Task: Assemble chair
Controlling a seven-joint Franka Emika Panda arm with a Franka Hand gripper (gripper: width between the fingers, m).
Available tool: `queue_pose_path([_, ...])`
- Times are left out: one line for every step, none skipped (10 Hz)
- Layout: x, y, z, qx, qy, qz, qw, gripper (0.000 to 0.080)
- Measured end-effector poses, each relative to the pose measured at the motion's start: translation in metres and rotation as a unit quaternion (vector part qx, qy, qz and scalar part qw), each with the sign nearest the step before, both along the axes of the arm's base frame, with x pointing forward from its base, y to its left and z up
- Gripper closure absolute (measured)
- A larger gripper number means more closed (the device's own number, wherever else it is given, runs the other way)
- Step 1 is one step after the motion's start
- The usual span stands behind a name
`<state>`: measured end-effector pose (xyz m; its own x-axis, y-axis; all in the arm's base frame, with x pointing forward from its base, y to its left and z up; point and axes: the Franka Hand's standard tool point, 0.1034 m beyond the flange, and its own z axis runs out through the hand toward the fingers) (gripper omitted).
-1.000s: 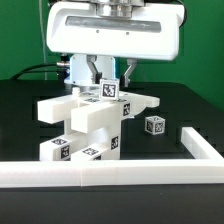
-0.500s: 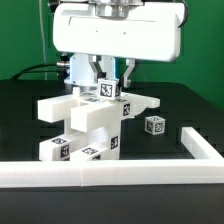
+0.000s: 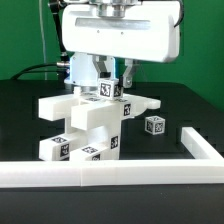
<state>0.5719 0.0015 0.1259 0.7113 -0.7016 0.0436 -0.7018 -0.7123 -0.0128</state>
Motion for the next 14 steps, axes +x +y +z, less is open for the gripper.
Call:
queue_pose_path([-0.0002,-0.0007,-0.0005,-0.002,0.001,0.02,1.0,0.0438])
queue_pose_path([-0.0006,-0.0012,-0.0017,-0.003,0.003,0.039,0.999,0.0298])
queue_pose_path([-0.0007,-0.0005,-0.0019,-0.004,0.003,0.042,0.999,0.0198])
queue_pose_path([-0.0007,-0.0008,-0.0019,-0.006,0.004,0.084,0.996,0.0198])
queue_pose_path([-0.0007,-0.0007,-0.0019,-0.008,0.005,0.13,0.991,0.0158])
queue_pose_path([-0.0007,-0.0007,-0.002,-0.009,0.006,0.158,0.987,0.0152])
queue_pose_path([-0.0009,-0.0018,-0.0021,-0.011,0.007,0.21,0.978,0.0152])
queue_pose_path([-0.001,-0.0035,-0.0021,-0.012,0.009,0.253,0.967,0.0151])
queue_pose_path([-0.0011,-0.0034,-0.0021,-0.013,0.009,0.264,0.964,0.0151])
queue_pose_path([-0.0011,-0.0039,-0.0022,-0.015,0.01,0.307,0.951,0.0151])
queue_pose_path([-0.0011,-0.0041,-0.0021,-0.016,0.011,0.343,0.939,0.0151])
queue_pose_path([-0.0011,-0.0045,-0.0021,-0.017,0.012,0.382,0.924,0.0151])
queue_pose_path([-0.0012,-0.0055,-0.002,-0.019,0.014,0.42,0.907,0.0151])
queue_pose_path([-0.0004,-0.0047,-0.0017,-0.025,0.014,0.447,0.894,0.0151])
